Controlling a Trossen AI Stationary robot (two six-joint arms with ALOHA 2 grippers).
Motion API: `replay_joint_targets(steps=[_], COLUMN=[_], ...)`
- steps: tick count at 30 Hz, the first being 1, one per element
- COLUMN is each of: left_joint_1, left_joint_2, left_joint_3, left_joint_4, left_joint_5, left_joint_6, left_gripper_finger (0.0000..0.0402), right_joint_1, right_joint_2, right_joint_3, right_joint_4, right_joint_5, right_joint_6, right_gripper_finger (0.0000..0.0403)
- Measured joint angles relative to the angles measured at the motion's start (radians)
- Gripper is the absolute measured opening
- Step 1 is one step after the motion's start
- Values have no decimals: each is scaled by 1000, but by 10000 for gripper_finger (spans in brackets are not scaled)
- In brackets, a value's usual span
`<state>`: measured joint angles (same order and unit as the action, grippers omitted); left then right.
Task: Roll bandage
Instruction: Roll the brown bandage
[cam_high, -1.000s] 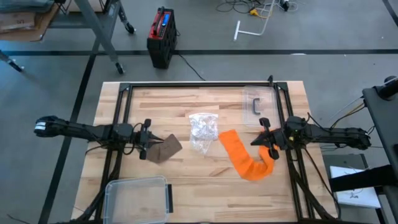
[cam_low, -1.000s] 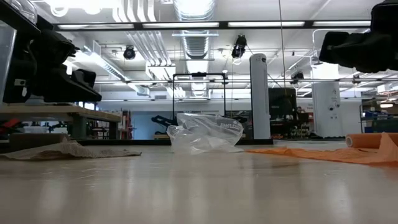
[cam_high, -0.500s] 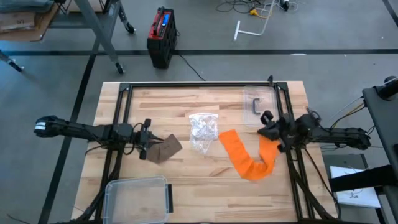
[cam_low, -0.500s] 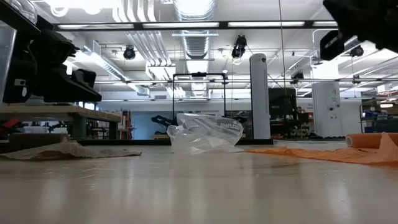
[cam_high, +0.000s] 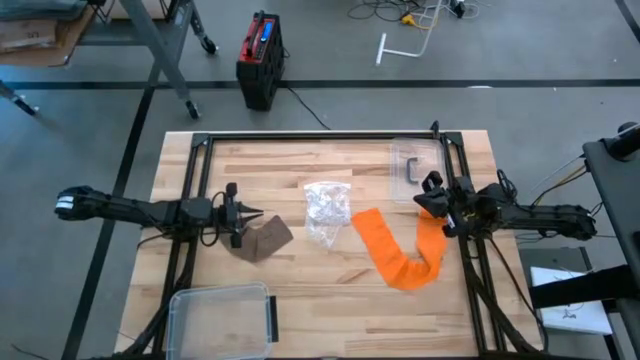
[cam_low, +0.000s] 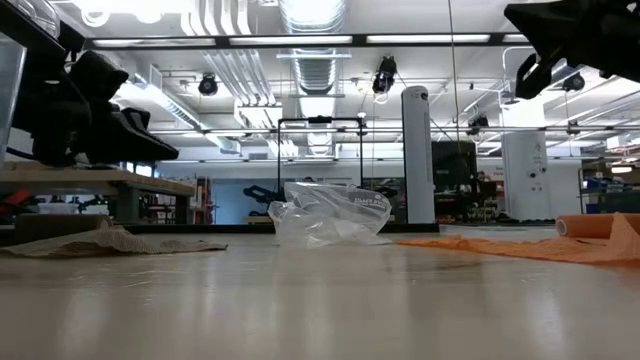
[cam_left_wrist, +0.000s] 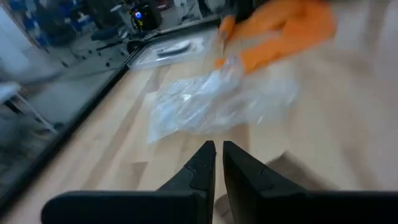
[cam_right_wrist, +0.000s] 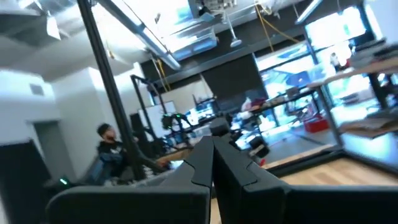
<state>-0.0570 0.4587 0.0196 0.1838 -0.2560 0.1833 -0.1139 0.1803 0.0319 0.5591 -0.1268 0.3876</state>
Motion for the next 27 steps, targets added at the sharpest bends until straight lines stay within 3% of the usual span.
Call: replay_joint_targets(steps=[2,7,11,17,20,23,27], left_joint_1=[0,0,0,3,3,3,3], left_joint_2=[0,13,34,77,113,176,272], left_joint_3=[0,0,0,4,67,186,377], left_joint_4=[44,269,507,735,606,337,-119], left_joint_5=[42,32,32,-11,-15,-21,-167], left_joint_6=[-145,-387,-412,-327,-363,-378,-397], left_gripper_finger=[23,23,23,23,34,61,110], right_joint_1=[0,0,0,0,0,0,0], right_joint_2=[12,83,167,297,359,432,514], right_joint_3=[0,0,0,50,106,163,240], right_joint_4=[0,-1,22,104,106,105,59], right_joint_5=[26,149,221,294,296,296,248], right_joint_6=[-37,-58,-83,-136,-173,-192,-228], right_gripper_finger=[0,0,21,97,134,164,191])
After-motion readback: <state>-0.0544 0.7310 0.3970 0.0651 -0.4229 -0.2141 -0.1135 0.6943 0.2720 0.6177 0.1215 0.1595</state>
